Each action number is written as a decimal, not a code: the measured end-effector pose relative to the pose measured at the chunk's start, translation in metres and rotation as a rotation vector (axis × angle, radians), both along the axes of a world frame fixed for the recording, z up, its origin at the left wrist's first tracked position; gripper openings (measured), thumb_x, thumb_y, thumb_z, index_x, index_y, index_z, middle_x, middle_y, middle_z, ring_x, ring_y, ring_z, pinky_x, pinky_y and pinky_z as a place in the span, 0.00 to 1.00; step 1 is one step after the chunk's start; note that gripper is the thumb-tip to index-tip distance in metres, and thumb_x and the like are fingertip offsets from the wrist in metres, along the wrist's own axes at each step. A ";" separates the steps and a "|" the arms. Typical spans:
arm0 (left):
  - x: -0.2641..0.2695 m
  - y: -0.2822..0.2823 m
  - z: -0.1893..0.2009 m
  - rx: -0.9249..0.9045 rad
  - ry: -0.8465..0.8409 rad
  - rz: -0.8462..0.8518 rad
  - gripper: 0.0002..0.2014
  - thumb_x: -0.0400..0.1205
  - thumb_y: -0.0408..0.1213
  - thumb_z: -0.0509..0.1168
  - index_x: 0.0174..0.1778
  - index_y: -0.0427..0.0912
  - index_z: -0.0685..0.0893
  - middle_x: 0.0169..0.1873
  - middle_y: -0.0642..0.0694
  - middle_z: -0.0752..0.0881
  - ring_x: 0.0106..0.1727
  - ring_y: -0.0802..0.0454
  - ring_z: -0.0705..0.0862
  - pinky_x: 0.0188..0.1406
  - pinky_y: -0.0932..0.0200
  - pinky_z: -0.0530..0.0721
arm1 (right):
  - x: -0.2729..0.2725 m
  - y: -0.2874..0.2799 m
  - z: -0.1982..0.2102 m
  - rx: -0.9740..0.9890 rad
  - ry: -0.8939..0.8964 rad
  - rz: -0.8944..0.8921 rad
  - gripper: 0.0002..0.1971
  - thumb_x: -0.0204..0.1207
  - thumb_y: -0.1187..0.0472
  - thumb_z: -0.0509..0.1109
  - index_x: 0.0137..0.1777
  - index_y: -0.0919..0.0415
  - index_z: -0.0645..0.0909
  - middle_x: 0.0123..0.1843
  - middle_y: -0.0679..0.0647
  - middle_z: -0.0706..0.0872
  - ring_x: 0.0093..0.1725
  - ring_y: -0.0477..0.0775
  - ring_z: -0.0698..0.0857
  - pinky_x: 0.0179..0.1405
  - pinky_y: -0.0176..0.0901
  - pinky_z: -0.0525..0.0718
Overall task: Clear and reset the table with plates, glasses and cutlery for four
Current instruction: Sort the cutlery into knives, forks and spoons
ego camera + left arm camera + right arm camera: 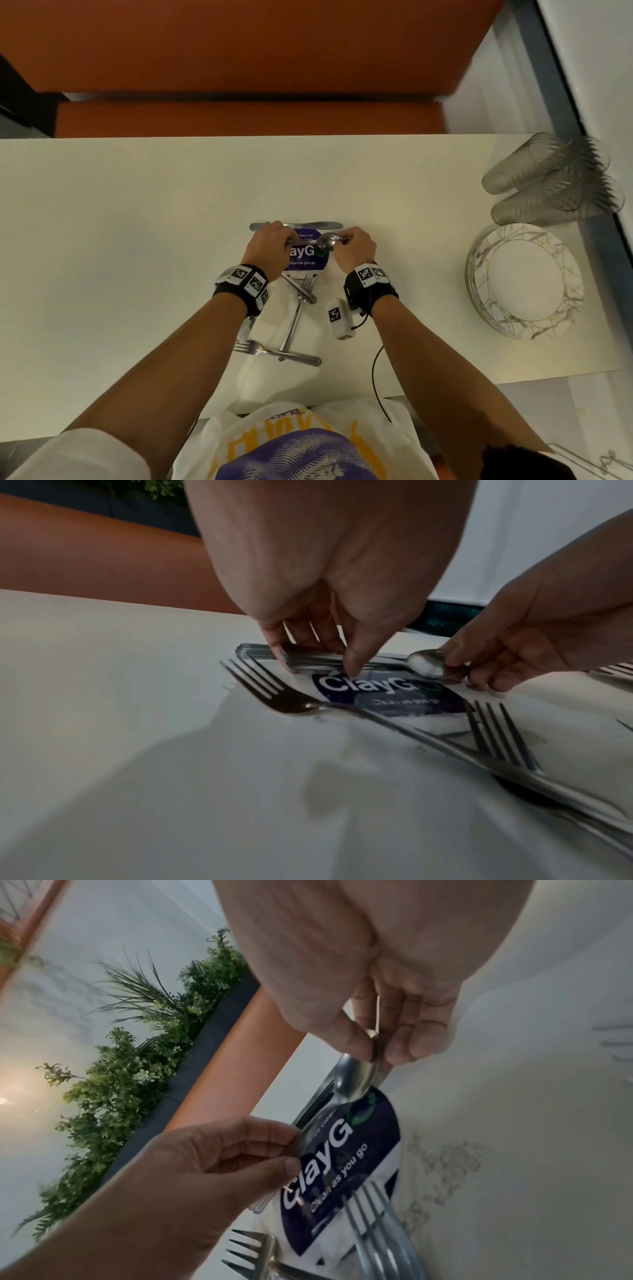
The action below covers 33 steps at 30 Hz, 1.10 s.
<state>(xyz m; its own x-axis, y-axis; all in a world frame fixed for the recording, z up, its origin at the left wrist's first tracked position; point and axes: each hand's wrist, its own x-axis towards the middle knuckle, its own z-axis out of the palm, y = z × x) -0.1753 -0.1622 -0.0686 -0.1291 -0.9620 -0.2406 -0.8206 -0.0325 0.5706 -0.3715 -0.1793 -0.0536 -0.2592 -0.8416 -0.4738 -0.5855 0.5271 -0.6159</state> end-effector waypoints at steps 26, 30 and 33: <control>0.002 0.022 0.001 -0.154 0.026 0.127 0.13 0.80 0.33 0.74 0.61 0.40 0.89 0.58 0.41 0.88 0.63 0.40 0.82 0.63 0.40 0.85 | -0.007 0.005 -0.002 -0.056 -0.051 -0.046 0.13 0.76 0.62 0.73 0.60 0.58 0.83 0.54 0.53 0.86 0.48 0.50 0.83 0.35 0.27 0.72; 0.008 0.039 0.002 -0.260 0.056 0.238 0.10 0.81 0.31 0.69 0.57 0.43 0.87 0.55 0.44 0.88 0.55 0.43 0.84 0.54 0.44 0.86 | -0.006 0.020 0.007 -0.234 0.050 -0.032 0.07 0.75 0.63 0.72 0.49 0.52 0.80 0.48 0.50 0.83 0.50 0.54 0.82 0.44 0.37 0.79; 0.014 0.055 0.002 -0.259 0.045 0.295 0.08 0.83 0.30 0.66 0.53 0.44 0.88 0.48 0.46 0.88 0.48 0.44 0.82 0.50 0.43 0.84 | 0.005 0.035 0.011 -0.341 0.036 0.099 0.09 0.75 0.65 0.73 0.45 0.49 0.79 0.46 0.50 0.85 0.46 0.48 0.83 0.38 0.26 0.75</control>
<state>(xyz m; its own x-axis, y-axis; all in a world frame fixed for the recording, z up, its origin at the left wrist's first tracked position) -0.1609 -0.1076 -0.0662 0.1569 -0.9875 0.0145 -0.7714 -0.1134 0.6261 -0.3661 -0.1439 -0.0431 -0.1797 -0.9717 -0.1532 -0.6479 0.2341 -0.7249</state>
